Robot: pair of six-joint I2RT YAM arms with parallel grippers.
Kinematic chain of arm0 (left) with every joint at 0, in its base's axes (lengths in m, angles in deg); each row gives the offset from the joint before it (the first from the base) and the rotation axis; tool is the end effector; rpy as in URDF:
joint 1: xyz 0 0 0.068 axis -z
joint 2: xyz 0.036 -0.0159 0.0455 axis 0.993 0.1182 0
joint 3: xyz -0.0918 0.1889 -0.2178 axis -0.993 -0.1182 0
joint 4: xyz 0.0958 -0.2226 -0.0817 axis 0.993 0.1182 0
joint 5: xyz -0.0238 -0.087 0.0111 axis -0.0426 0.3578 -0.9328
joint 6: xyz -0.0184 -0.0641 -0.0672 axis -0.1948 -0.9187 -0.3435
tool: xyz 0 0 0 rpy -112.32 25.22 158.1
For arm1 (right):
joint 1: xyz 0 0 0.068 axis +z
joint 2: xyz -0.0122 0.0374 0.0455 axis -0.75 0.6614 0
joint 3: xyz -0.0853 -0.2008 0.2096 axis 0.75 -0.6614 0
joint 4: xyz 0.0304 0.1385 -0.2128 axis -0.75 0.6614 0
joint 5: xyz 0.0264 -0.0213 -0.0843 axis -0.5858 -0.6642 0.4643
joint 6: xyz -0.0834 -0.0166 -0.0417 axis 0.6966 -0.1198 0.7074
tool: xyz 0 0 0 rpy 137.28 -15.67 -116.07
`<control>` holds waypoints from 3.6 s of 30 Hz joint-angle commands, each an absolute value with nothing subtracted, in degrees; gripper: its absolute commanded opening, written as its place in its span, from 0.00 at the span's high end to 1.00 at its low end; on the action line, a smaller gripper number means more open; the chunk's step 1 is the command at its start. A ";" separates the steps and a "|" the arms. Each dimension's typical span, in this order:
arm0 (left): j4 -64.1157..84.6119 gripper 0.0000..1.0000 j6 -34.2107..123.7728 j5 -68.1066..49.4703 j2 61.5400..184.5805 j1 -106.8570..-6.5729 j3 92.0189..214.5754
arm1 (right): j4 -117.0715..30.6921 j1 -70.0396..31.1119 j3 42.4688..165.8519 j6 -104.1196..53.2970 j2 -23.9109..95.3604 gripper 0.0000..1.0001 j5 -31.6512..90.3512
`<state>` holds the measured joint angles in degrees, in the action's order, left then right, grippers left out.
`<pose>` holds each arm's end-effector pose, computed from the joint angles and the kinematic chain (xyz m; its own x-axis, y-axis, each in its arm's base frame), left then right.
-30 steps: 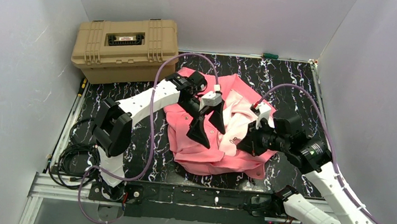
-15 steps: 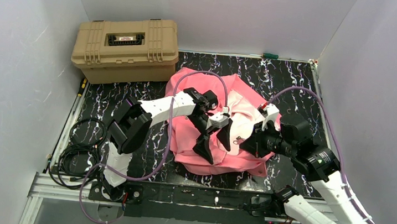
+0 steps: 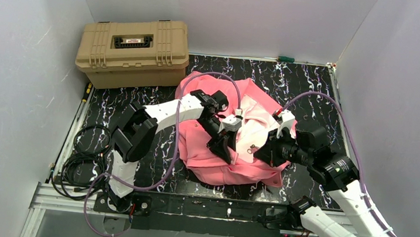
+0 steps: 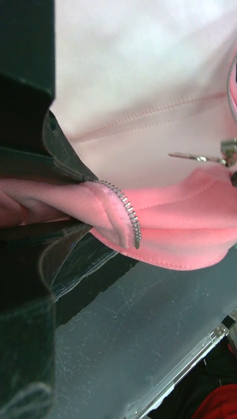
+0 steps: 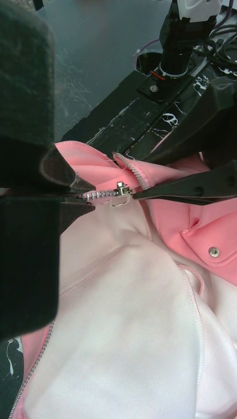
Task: Zip up the jacket
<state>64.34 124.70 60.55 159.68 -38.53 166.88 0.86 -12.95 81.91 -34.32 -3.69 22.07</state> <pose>0.2183 -0.3337 0.2451 0.0091 0.2600 -0.9656 0.7527 -0.6375 -0.1646 0.1115 0.1071 0.3314 -0.6254 -0.1262 -0.7700 -0.5914 0.7205 0.3622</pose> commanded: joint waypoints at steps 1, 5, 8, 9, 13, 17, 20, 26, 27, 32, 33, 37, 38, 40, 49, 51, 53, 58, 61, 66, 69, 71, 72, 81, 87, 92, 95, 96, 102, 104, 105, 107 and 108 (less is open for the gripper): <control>62.42 0.79 118.37 58.33 153.53 -41.73 166.74 | -0.22 -13.08 81.72 -33.71 -3.48 0.99 21.94; 59.94 0.81 112.07 54.73 150.58 -43.82 166.35 | 1.70 -13.08 82.94 -31.19 -1.63 0.99 21.90; 59.14 0.80 108.75 50.10 147.92 -44.75 166.29 | 2.68 -13.08 83.62 -29.41 -0.38 0.99 22.06; 57.98 0.82 107.41 47.88 146.90 -44.73 166.18 | 2.58 -13.08 83.78 -29.00 -0.02 0.99 22.01; 44.27 1.00 90.51 35.54 141.87 -44.67 163.12 | 0.03 -13.08 83.98 -27.83 1.35 0.99 20.96; 36.22 1.00 87.34 18.81 135.36 -39.89 157.93 | -2.54 -13.08 84.22 -26.51 3.53 0.99 18.26; 32.74 1.00 85.57 5.23 133.19 -35.69 156.18 | -3.92 -13.08 84.80 -25.81 5.22 0.99 16.39; 33.32 1.00 85.09 -0.12 131.57 -35.07 156.70 | -6.45 -13.08 86.42 -23.56 8.27 0.99 13.11; 33.05 1.00 86.63 0.16 130.58 -34.99 156.08 | -5.84 -13.08 86.94 -22.62 8.74 0.99 12.93; 32.69 1.00 96.91 -1.53 126.37 -34.96 155.98 | -5.95 -13.08 89.30 -19.02 9.15 0.99 13.26; 33.49 1.00 98.56 -1.65 125.95 -34.89 157.23 | -5.36 -13.08 90.50 -17.42 9.87 0.99 13.58; 37.44 1.00 105.50 -0.56 124.31 -35.64 164.02 | -2.05 -13.08 97.43 -10.90 12.09 0.99 16.01; 38.50 1.00 107.22 -0.23 123.74 -35.82 165.48 | -1.63 -13.08 98.97 -9.72 12.71 0.99 16.11; 41.71 1.00 109.85 0.41 122.69 -35.99 168.79 | -0.48 -13.08 102.45 -8.03 14.05 0.99 17.50; 48.06 1.00 124.53 -1.25 116.44 -30.70 171.80 | 2.33 -10.33 113.63 -8.15 18.50 0.99 16.73; 49.70 1.00 123.96 -1.82 117.40 -29.53 173.18 | 2.65 -9.16 114.70 -9.53 20.00 0.99 17.32; 51.53 1.00 123.34 -1.88 118.48 -28.90 174.26 | 3.89 -7.27 116.13 -10.12 21.34 0.99 19.55; 51.29 1.00 122.17 -2.70 119.54 -28.72 173.10 | 6.07 -2.48 117.40 -10.66 21.91 0.99 24.21; 51.29 1.00 122.97 -3.84 119.78 -28.72 172.37 | 9.94 -1.80 120.32 -9.57 23.35 0.99 24.83; 50.85 1.00 120.31 -6.66 120.14 -28.70 172.28 | 13.82 -0.95 124.27 -9.04 24.40 0.99 25.27; 50.70 1.00 118.40 -7.79 120.39 -28.36 172.26 | 14.27 -0.19 124.87 -10.02 24.83 0.99 25.75; 50.59 1.00 117.64 -8.52 120.76 -28.04 172.30 | 14.47 0.13 124.57 -10.93 25.10 0.99 26.67; 50.47 1.00 117.25 -9.15 120.89 -27.98 172.42 | 14.73 0.25 124.63 -11.29 25.20 0.99 26.96; 49.27 1.00 115.51 -8.98 120.88 -27.93 172.18 | 14.70 2.73 125.43 -11.48 26.80 0.99 29.62; 49.27 1.00 116.07 -7.79 120.22 -27.89 171.48 | 14.05 2.83 126.62 -11.56 26.76 0.99 29.30; 49.62 1.00 116.57 -7.19 119.91 -27.85 171.08 | 14.04 2.83 127.20 -11.55 26.57 0.99 29.43; 49.55 1.00 116.73 -7.51 119.81 -27.84 171.28 | 14.06 2.85 126.87 -11.67 26.55 0.99 28.76; 49.61 1.00 116.74 -7.55 119.78 -27.84 171.28 | 14.02 2.83 126.61 -11.61 26.46 0.99 28.59; 49.54 1.00 116.91 -7.64 119.60 -27.84 171.19 | 13.96 2.94 125.34 -11.65 26.54 0.99 27.46; 49.53 1.00 116.92 -7.58 119.57 -27.84 171.20 | 13.87 3.00 125.57 -11.65 26.69 0.99 27.33; 49.53 1.00 116.93 -7.57 119.55 -27.84 171.17 | 13.75 3.07 125.64 -11.72 26.75 0.99 27.20; 49.38 1.00 116.93 -7.65 119.57 -27.84 171.17 | 13.65 3.13 125.10 -11.74 26.74 0.99 26.92; 49.21 1.00 116.92 -7.65 119.57 -27.87 171.20 | 13.69 3.22 124.70 -11.74 26.72 0.99 27.03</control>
